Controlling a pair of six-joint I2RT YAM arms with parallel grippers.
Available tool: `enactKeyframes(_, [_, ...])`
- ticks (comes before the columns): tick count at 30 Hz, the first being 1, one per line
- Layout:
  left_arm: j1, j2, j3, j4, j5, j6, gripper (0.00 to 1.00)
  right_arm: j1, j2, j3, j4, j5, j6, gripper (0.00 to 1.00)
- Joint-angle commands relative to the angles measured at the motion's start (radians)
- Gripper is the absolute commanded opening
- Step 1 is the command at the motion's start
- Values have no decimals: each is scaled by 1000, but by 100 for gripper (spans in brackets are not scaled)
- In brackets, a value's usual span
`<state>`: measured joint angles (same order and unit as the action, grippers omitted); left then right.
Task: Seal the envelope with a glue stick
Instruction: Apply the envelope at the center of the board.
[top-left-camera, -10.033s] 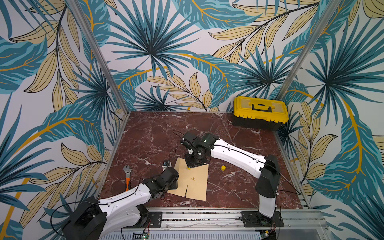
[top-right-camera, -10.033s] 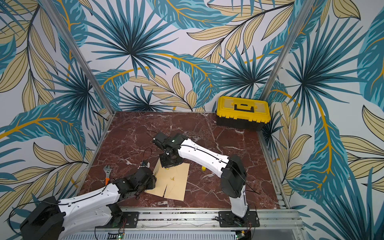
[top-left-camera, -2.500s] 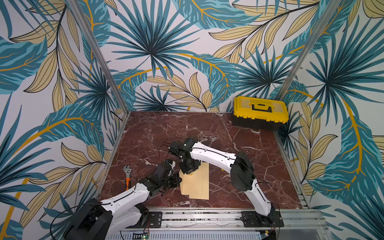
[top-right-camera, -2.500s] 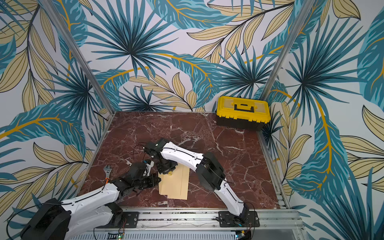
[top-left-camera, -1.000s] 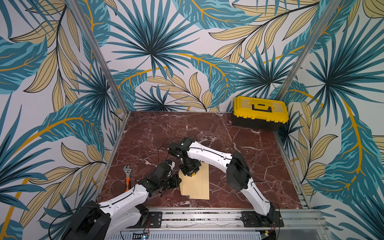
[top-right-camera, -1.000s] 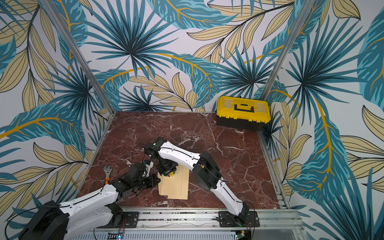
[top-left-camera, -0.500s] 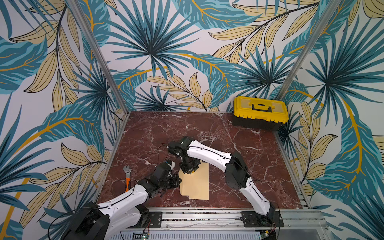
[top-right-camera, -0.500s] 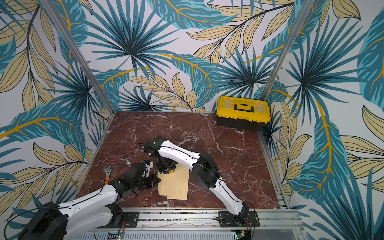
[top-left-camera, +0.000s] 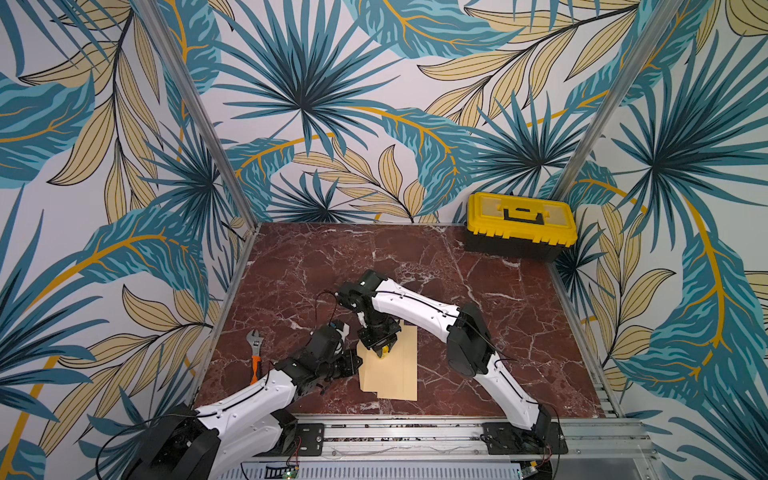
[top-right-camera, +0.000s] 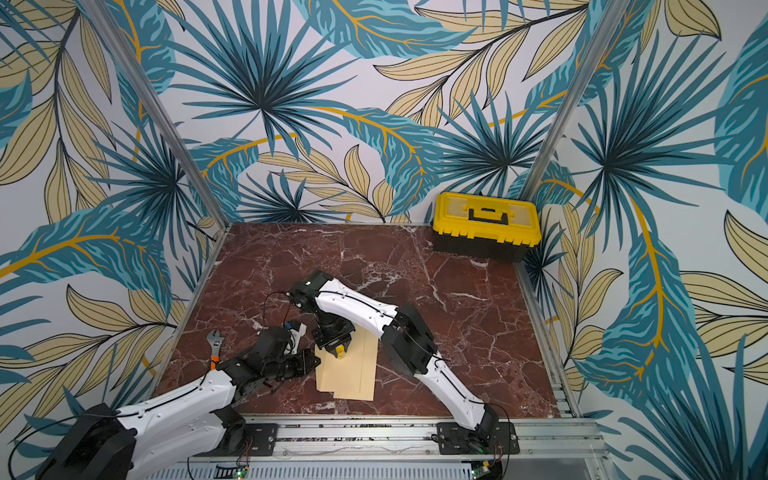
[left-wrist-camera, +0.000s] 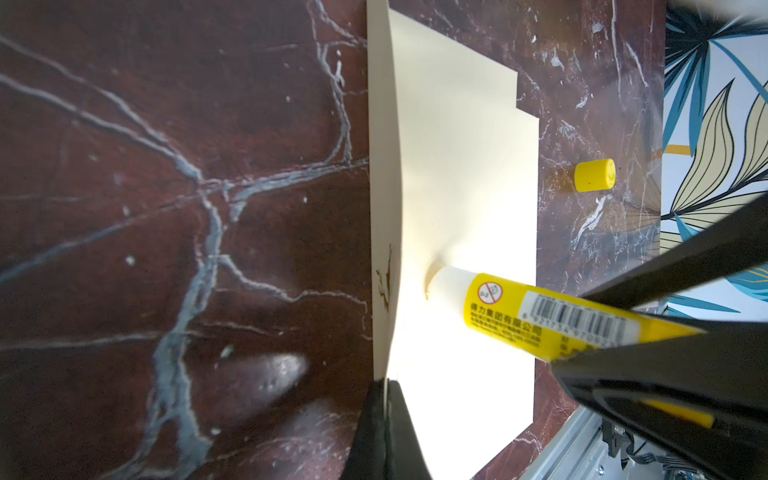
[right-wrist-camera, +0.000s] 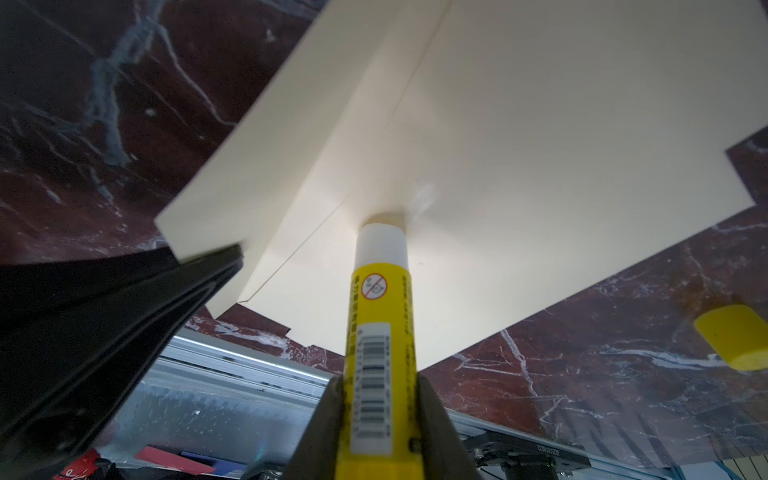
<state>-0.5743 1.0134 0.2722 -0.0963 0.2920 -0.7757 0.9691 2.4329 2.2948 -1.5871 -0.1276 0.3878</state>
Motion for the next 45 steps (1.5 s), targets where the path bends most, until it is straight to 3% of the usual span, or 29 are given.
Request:
enactKeyframes(1, [2,-3,-23,22,7,13,0,-13,82,18,-34,13,-5,0])
enactKeyframes(20, [3,-11,-33,32,30,8,0,-52,154,70,52,135,60,0])
enactKeyframes(27, [2,-3,-33,40,31,10,0,-57,175,87,64,85,62,0])
enactKeyframes(32, [2,-4,-34,38,29,11,0,-49,126,-6,81,-9,38,0])
enactKeyframes(45, [2,-9,-36,34,25,10,0,-19,58,-38,23,-63,28,0])
